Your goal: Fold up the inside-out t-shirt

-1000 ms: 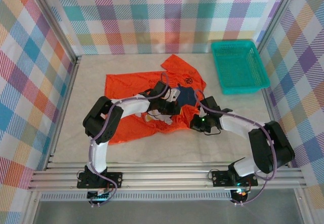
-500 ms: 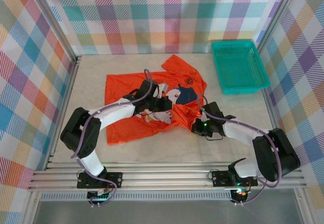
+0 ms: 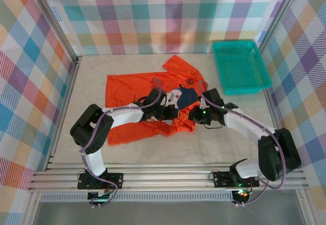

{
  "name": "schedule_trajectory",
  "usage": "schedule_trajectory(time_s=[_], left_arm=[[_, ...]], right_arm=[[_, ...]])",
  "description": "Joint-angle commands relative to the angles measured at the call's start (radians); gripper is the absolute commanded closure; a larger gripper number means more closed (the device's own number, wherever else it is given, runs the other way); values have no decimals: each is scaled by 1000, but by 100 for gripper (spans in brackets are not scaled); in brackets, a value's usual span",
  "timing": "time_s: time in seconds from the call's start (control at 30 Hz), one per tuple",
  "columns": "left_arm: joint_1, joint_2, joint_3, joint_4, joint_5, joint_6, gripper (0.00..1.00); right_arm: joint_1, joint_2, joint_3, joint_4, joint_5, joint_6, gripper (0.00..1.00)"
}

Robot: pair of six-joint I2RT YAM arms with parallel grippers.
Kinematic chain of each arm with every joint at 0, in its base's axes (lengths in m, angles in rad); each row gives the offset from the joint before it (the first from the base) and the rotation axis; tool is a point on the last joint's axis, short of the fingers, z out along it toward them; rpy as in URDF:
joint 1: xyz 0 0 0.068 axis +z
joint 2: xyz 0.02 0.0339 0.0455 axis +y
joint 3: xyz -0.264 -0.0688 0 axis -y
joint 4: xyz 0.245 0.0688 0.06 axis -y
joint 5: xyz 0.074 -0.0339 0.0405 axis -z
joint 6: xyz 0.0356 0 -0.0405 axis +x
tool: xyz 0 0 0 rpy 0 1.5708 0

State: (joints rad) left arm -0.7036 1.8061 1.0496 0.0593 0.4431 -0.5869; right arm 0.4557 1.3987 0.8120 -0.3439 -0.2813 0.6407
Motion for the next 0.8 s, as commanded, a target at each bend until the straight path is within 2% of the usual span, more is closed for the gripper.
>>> schedule_trajectory(time_s=[0.0,0.27,0.43,0.77], left_arm=[[-7,-7,30,-8,-15,14,100],[1,-14,40,-49,-31,30,100],[3,-25,43,-58,-30,38,100],[3,-36,30,-62,-30,48,100]], right_arm=[[33,75,43,31,-34,12,97],[89,223,68,101,-26,79,98],[87,281,111,58,134,70,95],[87,290,171,19,195,59,76]])
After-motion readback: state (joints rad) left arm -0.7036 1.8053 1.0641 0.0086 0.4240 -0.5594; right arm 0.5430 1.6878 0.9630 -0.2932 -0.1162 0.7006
